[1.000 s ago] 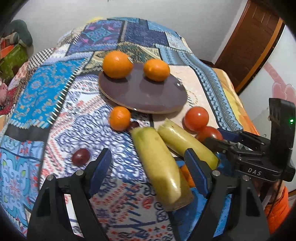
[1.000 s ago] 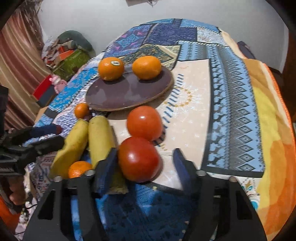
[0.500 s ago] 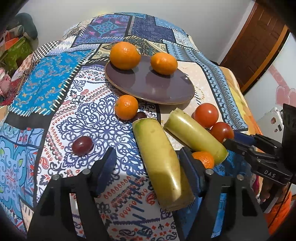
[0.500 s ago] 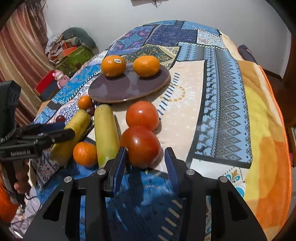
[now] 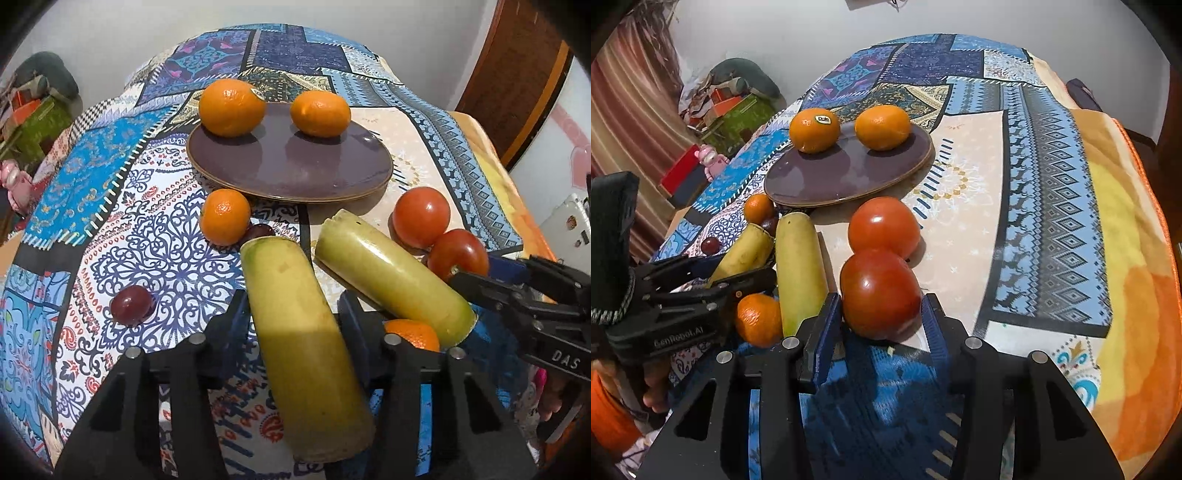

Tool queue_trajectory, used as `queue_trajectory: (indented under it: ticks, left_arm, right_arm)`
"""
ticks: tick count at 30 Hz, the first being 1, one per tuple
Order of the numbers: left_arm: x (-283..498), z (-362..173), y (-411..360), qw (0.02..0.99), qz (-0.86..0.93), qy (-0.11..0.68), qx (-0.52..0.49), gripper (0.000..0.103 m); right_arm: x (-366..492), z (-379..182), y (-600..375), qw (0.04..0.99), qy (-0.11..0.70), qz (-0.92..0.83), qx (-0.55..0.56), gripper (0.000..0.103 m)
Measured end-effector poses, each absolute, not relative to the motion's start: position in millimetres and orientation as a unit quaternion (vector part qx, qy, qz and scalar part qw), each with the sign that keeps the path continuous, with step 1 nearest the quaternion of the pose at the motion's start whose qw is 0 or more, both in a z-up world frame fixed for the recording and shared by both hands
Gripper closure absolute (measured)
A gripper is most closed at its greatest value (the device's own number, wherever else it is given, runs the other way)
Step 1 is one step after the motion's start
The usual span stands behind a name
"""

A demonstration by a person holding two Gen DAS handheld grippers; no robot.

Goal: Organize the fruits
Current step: 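Move the left tool to a yellow cucumber and grasp it, then lay the cucumber on the plate with the left tool while the right tool places a tomato there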

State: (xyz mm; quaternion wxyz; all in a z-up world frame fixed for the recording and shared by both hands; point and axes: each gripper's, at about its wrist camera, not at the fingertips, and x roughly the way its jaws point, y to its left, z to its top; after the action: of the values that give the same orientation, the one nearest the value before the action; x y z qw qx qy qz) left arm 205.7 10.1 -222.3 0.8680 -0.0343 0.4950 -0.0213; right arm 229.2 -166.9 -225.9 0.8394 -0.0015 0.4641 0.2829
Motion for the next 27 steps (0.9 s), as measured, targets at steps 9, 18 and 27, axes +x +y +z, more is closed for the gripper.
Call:
queue_trajectory:
  ticks: [9,18,27]
  left_arm:
    - [183.6,-215.2,38.1,0.867,-0.032,0.496,-0.041,0.065]
    - [191.8,-223.6,33.1,0.866,-0.027,0.498,-0.031,0.063]
    - [183.3,-215.8,31.1,0.874,-0.030,0.486,-0.005,0.065]
  right_arm:
    - [229.3,-229.4,-167.6,0.839,0.461,0.290,0.003,0.060]
    - [231.1,-229.7,-163.7,0.839,0.462,0.286,-0.009,0.060]
    - [228.9,-225.0,-165.2,0.846,0.450,0.285,-0.008,0.061]
